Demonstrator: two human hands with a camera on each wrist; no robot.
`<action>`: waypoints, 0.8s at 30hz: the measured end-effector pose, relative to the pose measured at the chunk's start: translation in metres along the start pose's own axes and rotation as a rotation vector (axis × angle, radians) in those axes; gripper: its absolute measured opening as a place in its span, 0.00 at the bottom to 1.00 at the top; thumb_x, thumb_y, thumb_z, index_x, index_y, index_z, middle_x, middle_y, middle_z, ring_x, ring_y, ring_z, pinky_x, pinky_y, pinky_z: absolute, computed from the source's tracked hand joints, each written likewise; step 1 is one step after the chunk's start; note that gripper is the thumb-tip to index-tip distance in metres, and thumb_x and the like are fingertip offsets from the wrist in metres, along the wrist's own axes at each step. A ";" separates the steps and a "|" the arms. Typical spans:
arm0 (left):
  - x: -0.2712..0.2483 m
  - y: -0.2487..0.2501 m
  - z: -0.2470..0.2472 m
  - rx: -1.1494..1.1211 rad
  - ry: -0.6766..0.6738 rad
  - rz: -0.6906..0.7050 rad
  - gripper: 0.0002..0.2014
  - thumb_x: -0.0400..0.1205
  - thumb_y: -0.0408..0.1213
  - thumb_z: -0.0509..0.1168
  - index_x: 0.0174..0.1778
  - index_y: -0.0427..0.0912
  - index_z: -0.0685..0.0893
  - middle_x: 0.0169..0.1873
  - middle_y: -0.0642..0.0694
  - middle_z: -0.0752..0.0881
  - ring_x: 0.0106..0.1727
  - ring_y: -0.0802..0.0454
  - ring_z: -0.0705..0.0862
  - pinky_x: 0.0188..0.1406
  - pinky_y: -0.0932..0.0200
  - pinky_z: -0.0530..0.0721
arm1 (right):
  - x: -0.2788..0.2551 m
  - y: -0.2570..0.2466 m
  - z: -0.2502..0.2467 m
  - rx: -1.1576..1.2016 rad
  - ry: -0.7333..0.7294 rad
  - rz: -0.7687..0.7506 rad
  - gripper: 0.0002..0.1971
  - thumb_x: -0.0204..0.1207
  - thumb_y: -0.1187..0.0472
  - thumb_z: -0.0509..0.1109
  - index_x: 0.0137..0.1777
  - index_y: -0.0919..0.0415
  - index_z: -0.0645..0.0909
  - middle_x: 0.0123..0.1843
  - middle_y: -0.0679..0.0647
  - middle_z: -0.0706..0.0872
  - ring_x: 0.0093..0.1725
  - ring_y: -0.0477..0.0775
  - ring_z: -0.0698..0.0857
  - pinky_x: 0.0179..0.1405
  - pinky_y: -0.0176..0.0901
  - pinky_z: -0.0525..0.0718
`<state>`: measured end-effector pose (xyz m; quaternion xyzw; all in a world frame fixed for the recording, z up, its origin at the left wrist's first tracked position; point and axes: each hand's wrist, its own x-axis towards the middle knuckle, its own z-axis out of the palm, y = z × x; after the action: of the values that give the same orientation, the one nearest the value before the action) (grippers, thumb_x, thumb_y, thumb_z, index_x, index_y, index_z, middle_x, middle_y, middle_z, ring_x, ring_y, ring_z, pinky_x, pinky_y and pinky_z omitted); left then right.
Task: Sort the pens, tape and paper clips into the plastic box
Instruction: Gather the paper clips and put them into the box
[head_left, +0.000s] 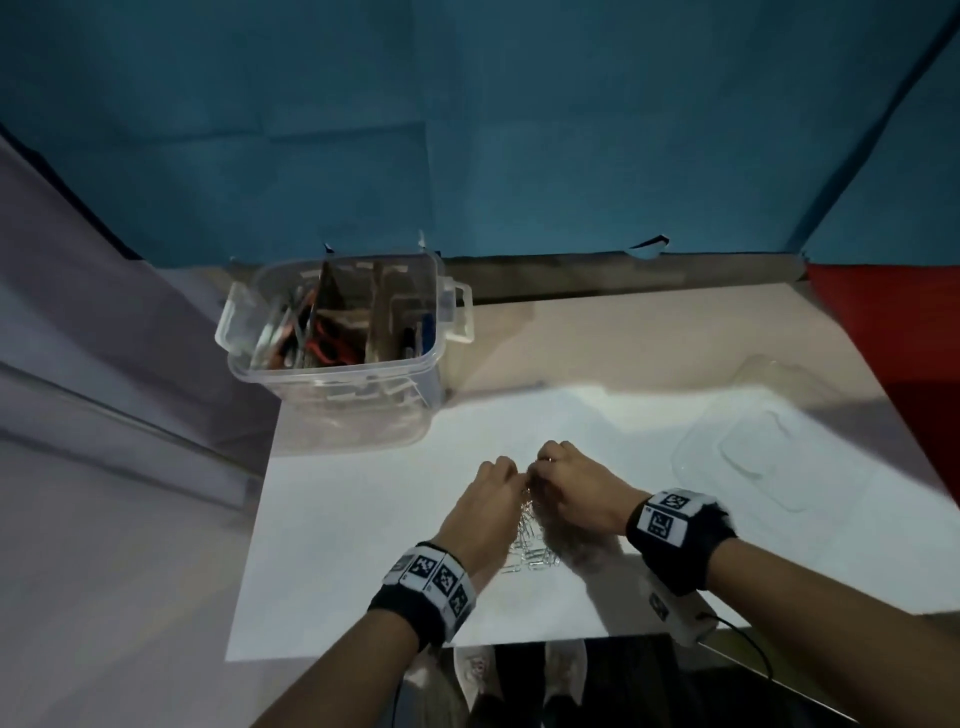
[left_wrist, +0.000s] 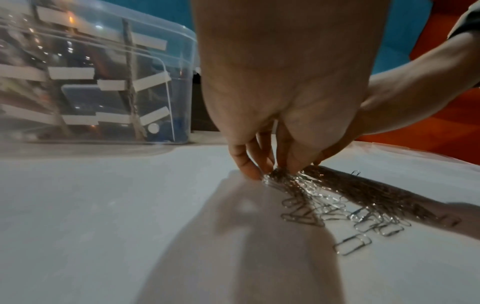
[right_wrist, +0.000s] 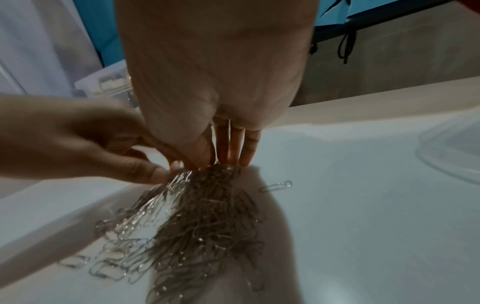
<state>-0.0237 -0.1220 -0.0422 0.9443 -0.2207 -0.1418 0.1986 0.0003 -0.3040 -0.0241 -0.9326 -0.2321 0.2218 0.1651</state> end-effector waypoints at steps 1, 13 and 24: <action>-0.004 -0.002 -0.002 -0.022 -0.008 0.008 0.10 0.83 0.28 0.62 0.58 0.41 0.81 0.56 0.46 0.76 0.55 0.46 0.74 0.54 0.47 0.83 | -0.001 0.005 -0.002 0.035 0.007 0.007 0.13 0.76 0.66 0.64 0.59 0.57 0.81 0.58 0.53 0.77 0.58 0.55 0.76 0.55 0.48 0.80; -0.003 0.000 -0.009 -0.138 -0.031 -0.148 0.15 0.77 0.44 0.74 0.54 0.45 0.78 0.49 0.50 0.72 0.50 0.47 0.75 0.50 0.53 0.79 | -0.002 0.000 0.012 0.125 0.129 0.023 0.11 0.74 0.59 0.74 0.56 0.56 0.83 0.50 0.51 0.77 0.49 0.54 0.78 0.49 0.44 0.78; 0.037 -0.001 -0.046 -0.224 0.083 -0.273 0.05 0.77 0.30 0.72 0.42 0.41 0.93 0.40 0.44 0.91 0.45 0.47 0.87 0.49 0.50 0.86 | 0.017 0.002 -0.036 0.482 0.246 0.278 0.08 0.66 0.68 0.74 0.35 0.56 0.93 0.34 0.49 0.92 0.37 0.44 0.89 0.37 0.40 0.89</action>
<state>0.0248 -0.1240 -0.0091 0.9425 -0.0649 -0.1521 0.2903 0.0326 -0.3042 0.0002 -0.9091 -0.0211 0.1766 0.3766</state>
